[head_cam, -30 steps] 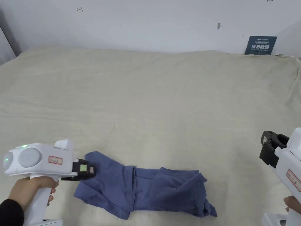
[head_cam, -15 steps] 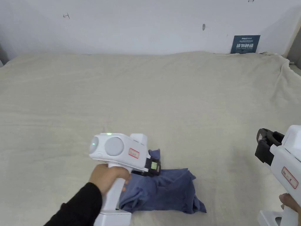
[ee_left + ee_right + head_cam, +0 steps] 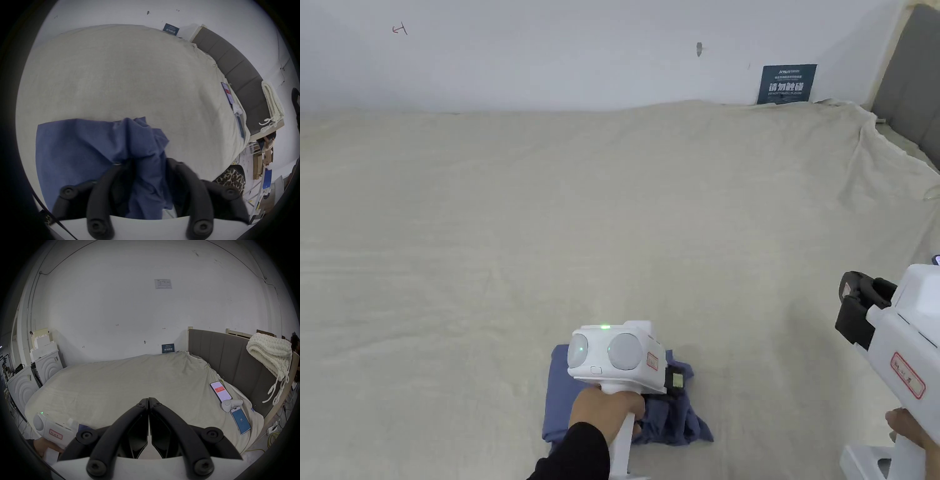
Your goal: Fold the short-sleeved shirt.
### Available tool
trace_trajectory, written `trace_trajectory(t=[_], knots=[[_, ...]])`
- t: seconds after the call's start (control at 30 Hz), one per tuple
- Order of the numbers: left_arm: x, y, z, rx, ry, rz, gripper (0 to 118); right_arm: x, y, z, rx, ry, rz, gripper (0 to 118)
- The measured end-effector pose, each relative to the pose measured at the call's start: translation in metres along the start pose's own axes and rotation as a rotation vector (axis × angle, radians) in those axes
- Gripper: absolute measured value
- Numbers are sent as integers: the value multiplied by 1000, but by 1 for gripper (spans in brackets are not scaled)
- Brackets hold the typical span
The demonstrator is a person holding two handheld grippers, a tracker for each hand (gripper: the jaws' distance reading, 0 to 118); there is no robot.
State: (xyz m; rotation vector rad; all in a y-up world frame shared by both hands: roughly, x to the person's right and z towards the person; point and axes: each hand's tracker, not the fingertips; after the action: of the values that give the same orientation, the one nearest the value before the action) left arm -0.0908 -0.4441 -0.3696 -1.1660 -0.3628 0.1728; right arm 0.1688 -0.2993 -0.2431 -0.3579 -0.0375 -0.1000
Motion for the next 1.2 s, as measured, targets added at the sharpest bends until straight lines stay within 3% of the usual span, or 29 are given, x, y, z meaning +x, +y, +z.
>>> trace_trajectory(t=[0.1,0.17,0.3,0.47,0.53,0.57,0.7,0.73,1.2], knots=[[6,1,10,-1,-41,-27,79,1,0,1,-1,-3,-4,0],[10,3,29,46,-48,-24,89,0,0,0,-2,-3,-5,0],[-4,11,74,207,-83,1,90,-4,4,1,5,5,2,0],[-35,11,108,358,50,-3,90,-8,9,3,20,14,6,0],[-46,7,110,405,120,-12,81,-9,9,4,23,16,6,0],[-52,3,109,429,147,-10,71,-9,10,4,24,15,8,0],[-71,-15,98,517,163,-23,9,-9,9,5,20,12,5,0],[-75,-21,94,535,160,-18,2,-9,9,5,19,12,6,0],[-50,-71,3,445,171,-118,0,2,0,1,-13,-6,4,0]])
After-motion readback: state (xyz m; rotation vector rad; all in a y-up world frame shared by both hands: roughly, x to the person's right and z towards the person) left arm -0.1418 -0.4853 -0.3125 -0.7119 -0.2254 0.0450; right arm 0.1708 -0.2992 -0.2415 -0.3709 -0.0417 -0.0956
